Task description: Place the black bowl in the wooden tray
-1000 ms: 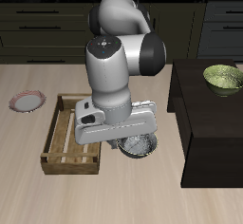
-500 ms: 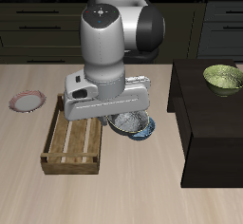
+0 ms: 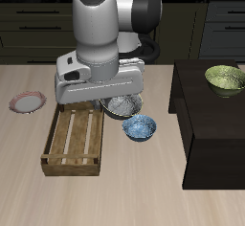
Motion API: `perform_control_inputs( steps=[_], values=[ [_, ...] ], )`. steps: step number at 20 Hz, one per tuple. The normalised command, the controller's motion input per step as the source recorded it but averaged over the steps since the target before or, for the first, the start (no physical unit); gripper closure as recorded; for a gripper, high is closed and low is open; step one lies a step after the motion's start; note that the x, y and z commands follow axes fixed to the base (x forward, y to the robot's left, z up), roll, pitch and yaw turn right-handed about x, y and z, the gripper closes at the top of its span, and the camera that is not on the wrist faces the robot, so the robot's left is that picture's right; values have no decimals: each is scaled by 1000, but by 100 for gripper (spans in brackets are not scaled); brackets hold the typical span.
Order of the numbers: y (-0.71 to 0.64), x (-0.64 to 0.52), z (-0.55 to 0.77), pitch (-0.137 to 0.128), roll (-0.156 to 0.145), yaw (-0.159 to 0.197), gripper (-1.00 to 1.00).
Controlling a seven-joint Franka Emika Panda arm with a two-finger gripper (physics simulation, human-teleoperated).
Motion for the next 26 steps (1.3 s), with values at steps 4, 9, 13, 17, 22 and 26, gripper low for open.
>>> perform_control_inputs(
  steps=[4, 9, 13, 17, 22, 26],
  values=[
    [-95, -281, 81, -71, 1, -12, 100],
    [-118, -366, -27, -48, 29, -45, 100],
    [-116, -241, -131, -49, 1, 21, 100],
    [-325, -226, -25, -58, -72, -13, 100],
    [-274, -199, -177, 5, -18, 16, 100],
    [-362, -102, -17, -17, -77, -23, 100]
  ],
)
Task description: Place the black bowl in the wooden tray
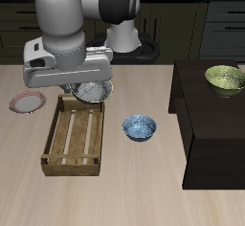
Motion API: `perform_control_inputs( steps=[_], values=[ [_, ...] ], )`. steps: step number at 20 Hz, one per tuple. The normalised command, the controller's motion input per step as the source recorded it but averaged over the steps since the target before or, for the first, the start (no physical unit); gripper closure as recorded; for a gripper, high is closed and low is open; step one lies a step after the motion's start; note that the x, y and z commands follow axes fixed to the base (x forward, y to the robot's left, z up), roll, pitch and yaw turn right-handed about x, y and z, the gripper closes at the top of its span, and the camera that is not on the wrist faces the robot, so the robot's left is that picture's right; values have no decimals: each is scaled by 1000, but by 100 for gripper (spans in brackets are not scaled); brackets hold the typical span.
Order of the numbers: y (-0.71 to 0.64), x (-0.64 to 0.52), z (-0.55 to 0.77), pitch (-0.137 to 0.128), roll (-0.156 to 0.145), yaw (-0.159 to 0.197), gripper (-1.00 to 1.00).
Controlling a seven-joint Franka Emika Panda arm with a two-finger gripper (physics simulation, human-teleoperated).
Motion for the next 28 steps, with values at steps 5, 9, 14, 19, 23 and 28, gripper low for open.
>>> perform_control_inputs(
  steps=[5, 9, 14, 19, 23, 28],
  values=[
    [-347, -222, -38, -13, -40, -22, 100],
    [-115, -126, -75, 1, -21, -14, 100],
    [-30, -175, -95, -15, 7, 4, 100],
    [48, -8, -151, 2, 27, 6, 100],
    [84, 52, -324, 42, 14, 22, 100],
    [-1, 49, -126, 4, -4, 9, 100]
  ],
)
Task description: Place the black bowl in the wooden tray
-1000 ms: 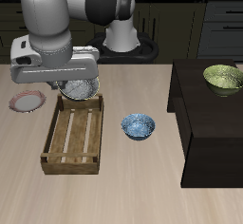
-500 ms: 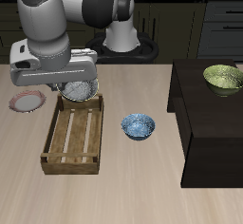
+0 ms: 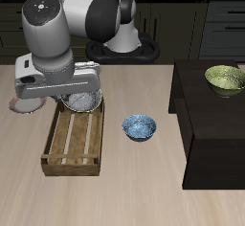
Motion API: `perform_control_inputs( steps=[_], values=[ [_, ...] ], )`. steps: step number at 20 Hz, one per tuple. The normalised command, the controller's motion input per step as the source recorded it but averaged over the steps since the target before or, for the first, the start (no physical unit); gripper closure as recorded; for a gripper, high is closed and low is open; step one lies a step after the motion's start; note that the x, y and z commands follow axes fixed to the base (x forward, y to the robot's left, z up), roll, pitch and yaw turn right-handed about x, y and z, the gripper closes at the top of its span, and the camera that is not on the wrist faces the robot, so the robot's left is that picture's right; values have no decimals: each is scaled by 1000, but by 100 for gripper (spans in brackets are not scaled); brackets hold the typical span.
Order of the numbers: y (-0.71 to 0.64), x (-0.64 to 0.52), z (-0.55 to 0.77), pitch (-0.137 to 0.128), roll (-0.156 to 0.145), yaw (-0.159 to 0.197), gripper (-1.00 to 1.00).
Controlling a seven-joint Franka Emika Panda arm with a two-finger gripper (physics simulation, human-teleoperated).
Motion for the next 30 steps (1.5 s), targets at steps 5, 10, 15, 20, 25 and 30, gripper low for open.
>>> perform_control_inputs(
  steps=[5, 10, 15, 20, 25, 30],
  values=[
    [-77, -47, -202, 0, -11, -3, 100],
    [26, -271, -4, -106, 0, 45, 100],
    [52, -236, -145, -58, 29, 32, 100],
    [-41, -64, -165, -15, -3, 24, 100],
    [-94, 64, -134, 25, -16, 4, 100],
    [-131, 93, -162, 36, -29, -9, 100]
  ],
)
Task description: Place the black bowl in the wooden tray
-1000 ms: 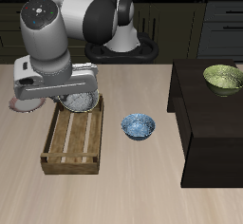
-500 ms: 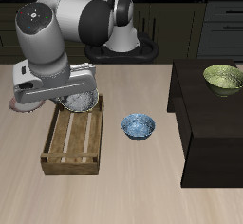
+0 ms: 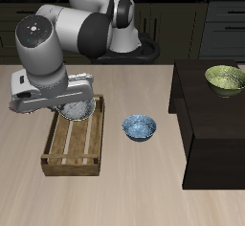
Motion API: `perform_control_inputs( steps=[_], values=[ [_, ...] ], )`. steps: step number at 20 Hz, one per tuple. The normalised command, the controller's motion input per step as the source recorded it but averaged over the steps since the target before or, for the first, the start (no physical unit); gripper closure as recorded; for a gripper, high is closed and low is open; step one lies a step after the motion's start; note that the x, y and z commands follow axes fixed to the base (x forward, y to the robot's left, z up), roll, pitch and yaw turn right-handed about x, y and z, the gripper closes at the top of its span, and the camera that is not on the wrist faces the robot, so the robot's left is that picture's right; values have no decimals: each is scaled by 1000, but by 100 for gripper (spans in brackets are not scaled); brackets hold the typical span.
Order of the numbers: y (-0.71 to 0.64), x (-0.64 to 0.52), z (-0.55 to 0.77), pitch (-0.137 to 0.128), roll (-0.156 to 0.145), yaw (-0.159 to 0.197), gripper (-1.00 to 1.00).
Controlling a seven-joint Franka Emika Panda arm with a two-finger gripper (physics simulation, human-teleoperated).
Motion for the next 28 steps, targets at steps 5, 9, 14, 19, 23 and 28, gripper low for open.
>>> perform_control_inputs(
  steps=[5, 9, 14, 19, 23, 28],
  values=[
    [-16, 94, -208, 24, -4, 23, 100],
    [-13, 166, -267, 58, 0, 12, 100],
    [7, 185, -296, 54, 2, 44, 100],
    [8, -16, -76, 28, 10, 6, -100],
    [199, -77, -38, 15, 66, 36, -100],
    [79, -64, 27, -8, 27, 19, -100]
  ],
)
